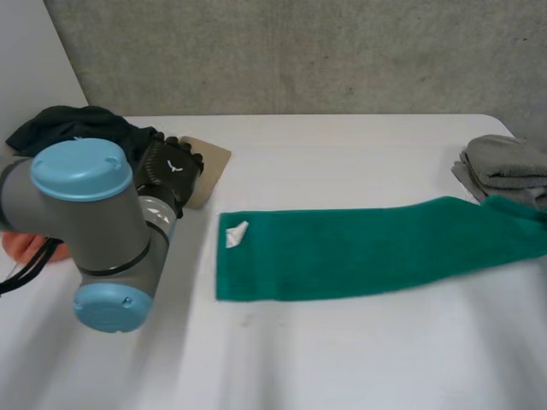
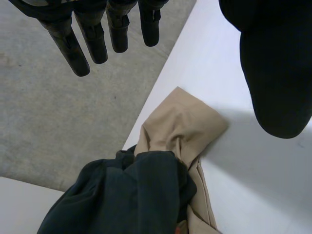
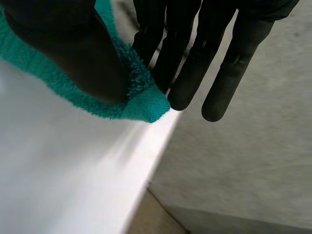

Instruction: Fold the laundry.

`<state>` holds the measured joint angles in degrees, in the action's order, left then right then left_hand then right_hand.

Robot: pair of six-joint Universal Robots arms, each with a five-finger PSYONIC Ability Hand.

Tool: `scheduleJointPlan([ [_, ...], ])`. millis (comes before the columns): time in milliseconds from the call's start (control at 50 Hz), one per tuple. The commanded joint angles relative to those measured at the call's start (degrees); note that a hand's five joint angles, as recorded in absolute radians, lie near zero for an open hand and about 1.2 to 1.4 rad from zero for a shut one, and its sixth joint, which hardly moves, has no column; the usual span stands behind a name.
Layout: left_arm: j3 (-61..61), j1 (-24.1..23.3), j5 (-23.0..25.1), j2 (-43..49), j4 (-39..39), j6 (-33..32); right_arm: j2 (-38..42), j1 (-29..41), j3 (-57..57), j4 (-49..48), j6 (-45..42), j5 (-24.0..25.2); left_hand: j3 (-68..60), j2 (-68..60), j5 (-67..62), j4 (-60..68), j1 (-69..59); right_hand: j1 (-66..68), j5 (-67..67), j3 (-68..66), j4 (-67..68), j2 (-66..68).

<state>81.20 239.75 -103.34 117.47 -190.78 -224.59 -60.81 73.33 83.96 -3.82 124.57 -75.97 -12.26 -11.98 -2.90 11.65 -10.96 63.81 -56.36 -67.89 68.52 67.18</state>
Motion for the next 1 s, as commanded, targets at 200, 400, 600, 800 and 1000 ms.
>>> scheduleJointPlan([
  [200, 5.9, 3.61, 5.69, -12.79, -0.03, 17.07, -5.2, 38.68, 0.07, -15.33, -1.88, 11.27, 2.05, 1.77, 2.69, -1.44, 0.75, 16.19, -13.64, -12.11, 11.48, 12.82],
  [400, 7.92, 3.88, 6.66, -13.58, -0.12, 21.39, 9.38, 56.83, -1.16, -17.01, -8.37, 14.8, 2.05, 1.77, 2.69, -1.44, 0.75, 16.19, -13.64, -12.11, 11.48, 12.82],
  [600, 9.16, 3.18, 6.66, -12.88, -2.31, 21.04, 2.58, 53.35, 2.25, -15.61, 4.57, 4.71, 2.05, 1.77, 2.69, -1.44, 0.75, -53.81, 56.36, 57.89, -58.52, -57.18],
  [800, 9.16, 3.0, 6.66, -12.88, -3.81, 21.04, -5.99, 39.01, 10.78, -5.86, 24.59, 4.87, 2.05, 1.77, 2.69, -1.44, 0.75, -53.81, 56.36, 57.89, -58.52, -57.18],
  [1000, 9.59, 1.68, 6.66, -12.44, -3.81, 21.04, -2.03, 27.57, 15.36, -2.07, 6.73, 1.97, 2.05, 1.77, 2.69, -1.44, 0.75, 16.16, -13.61, -12.08, 11.44, 12.79],
])
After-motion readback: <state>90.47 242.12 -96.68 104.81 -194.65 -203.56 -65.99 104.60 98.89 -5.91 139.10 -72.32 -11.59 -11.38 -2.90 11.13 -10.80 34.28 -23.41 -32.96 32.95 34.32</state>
